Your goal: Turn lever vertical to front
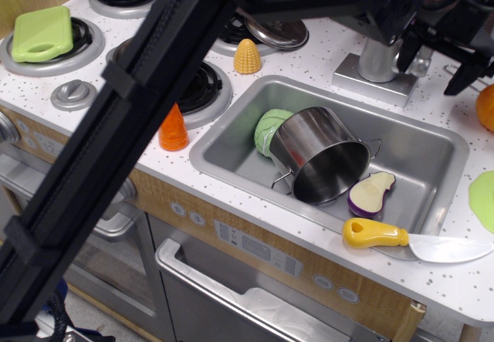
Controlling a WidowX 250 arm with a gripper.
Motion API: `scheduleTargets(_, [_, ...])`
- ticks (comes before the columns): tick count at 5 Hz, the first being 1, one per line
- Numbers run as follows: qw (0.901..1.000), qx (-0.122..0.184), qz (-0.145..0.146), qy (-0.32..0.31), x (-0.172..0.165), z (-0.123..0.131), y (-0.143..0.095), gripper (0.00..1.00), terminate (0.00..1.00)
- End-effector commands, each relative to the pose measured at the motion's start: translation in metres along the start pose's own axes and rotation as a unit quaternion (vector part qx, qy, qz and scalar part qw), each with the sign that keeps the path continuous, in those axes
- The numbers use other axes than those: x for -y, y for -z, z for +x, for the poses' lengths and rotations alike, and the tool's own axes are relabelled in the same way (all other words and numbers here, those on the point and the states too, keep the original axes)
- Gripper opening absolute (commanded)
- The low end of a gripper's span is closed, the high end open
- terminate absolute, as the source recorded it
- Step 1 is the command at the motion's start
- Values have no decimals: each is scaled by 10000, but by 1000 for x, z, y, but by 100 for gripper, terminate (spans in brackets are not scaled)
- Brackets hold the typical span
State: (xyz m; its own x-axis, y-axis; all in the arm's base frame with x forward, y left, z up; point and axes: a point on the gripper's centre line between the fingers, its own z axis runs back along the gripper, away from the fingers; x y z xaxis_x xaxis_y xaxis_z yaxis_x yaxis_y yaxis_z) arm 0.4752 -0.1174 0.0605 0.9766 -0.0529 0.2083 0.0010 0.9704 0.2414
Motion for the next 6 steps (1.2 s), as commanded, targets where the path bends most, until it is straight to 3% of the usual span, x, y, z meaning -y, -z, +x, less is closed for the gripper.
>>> scheduleTargets(1, [9952, 970, 78, -82, -15, 27, -74, 100, 0])
scheduleTargets(3, [9907, 1360, 71, 1, -30, 47, -68, 100, 0])
scheduleTargets(6, [9893, 1454, -95, 22, -33, 62, -54, 100, 0])
